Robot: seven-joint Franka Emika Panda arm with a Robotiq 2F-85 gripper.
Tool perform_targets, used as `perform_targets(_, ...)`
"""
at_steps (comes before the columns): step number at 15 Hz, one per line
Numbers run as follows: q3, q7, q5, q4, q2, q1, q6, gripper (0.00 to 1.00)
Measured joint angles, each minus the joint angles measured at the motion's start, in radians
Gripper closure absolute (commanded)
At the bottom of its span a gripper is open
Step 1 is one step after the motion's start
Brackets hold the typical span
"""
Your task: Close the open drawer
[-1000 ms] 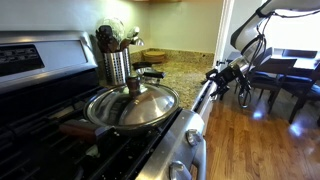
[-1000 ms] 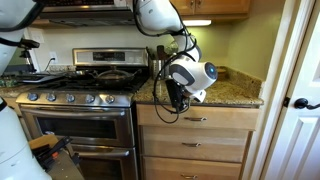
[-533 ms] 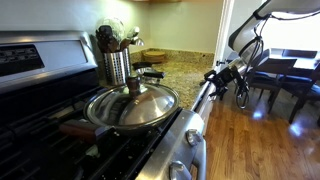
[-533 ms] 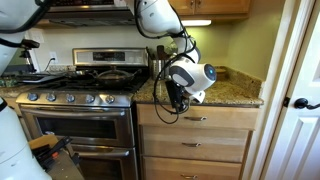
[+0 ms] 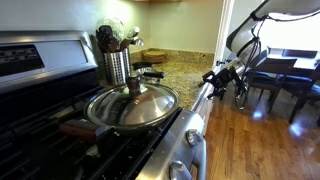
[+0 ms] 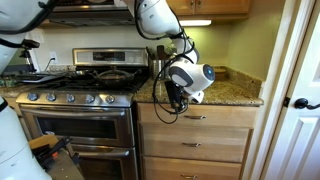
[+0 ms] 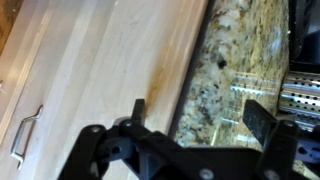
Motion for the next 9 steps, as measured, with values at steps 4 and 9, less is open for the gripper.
perform_targets(4, -0.043, 0.0, -0.044, -0.093, -0.049, 0.001, 0.003, 0.0)
perform_targets(9, -0.095, 0.014, -0.121, -0.199, -0.146, 0.001, 0.041, 0.0)
